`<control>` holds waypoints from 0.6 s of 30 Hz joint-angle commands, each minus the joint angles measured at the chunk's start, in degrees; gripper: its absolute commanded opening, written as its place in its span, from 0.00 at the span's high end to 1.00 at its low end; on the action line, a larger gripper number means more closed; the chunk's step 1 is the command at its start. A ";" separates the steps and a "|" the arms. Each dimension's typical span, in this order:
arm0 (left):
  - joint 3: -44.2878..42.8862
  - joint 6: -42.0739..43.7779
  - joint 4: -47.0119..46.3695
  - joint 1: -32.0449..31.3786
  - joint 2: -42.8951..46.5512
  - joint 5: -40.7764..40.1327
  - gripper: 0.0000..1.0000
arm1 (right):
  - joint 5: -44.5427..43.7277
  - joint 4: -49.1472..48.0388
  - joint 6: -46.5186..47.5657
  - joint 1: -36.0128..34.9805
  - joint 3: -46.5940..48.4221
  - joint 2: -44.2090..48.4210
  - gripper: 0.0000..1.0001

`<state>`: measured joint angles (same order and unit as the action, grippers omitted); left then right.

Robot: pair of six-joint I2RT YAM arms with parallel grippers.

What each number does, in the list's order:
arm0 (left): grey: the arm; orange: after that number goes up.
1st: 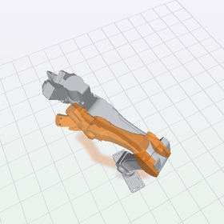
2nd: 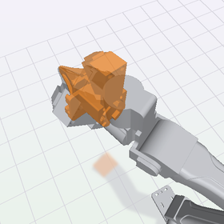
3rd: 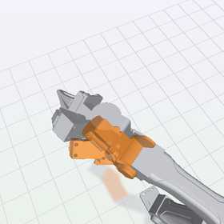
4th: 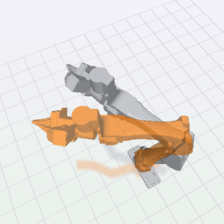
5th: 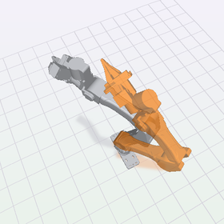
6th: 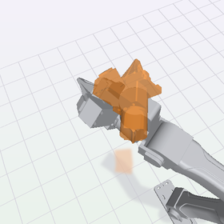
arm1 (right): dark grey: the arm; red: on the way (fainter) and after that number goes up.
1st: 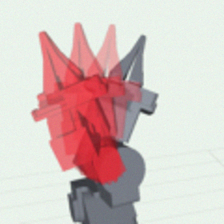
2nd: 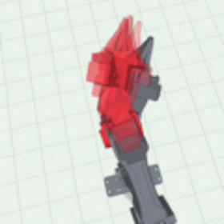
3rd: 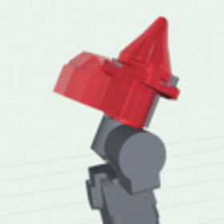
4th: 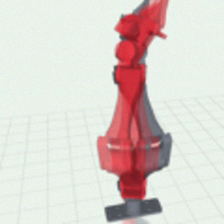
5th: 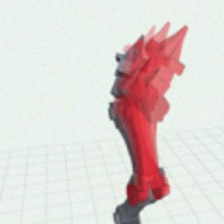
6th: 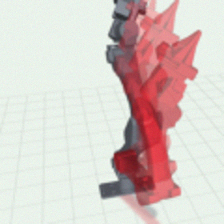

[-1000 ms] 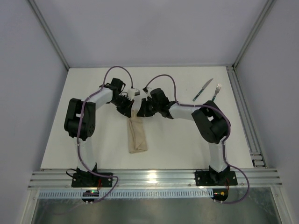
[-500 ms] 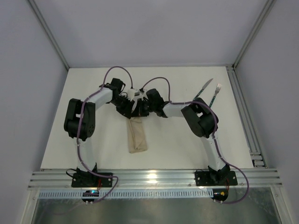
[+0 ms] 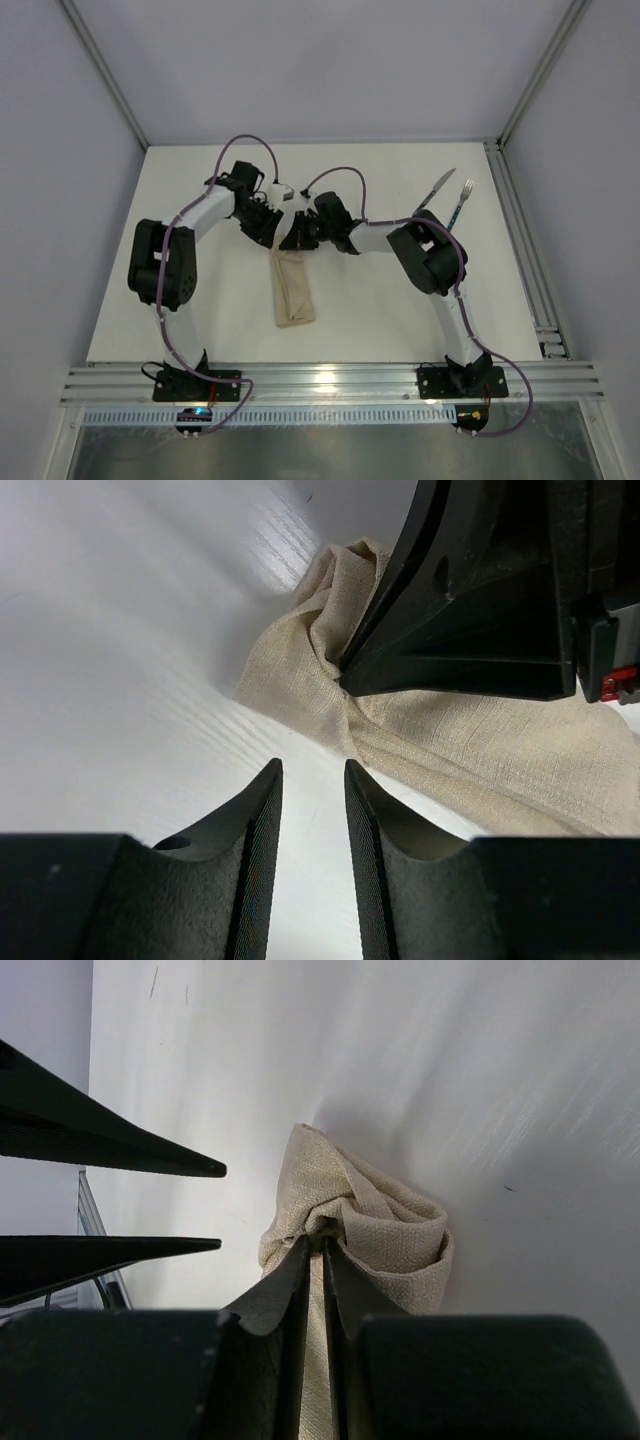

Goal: Fold the napkin into a case and place the utensils inside
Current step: Stuff the top corner of the smaller-rectangle-folded napkin into the folded napkin.

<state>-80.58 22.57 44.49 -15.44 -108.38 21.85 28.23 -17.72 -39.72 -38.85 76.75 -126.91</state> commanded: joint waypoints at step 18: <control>-0.81 -3.14 -2.30 -2.40 -5.44 -0.23 1.00 | -4.06 1.28 1.93 -0.26 -1.87 5.44 0.75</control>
<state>-80.58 20.27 43.44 -17.87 -113.65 20.95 26.35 -17.23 -39.29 -38.98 75.79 -125.54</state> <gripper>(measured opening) 0.009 0.244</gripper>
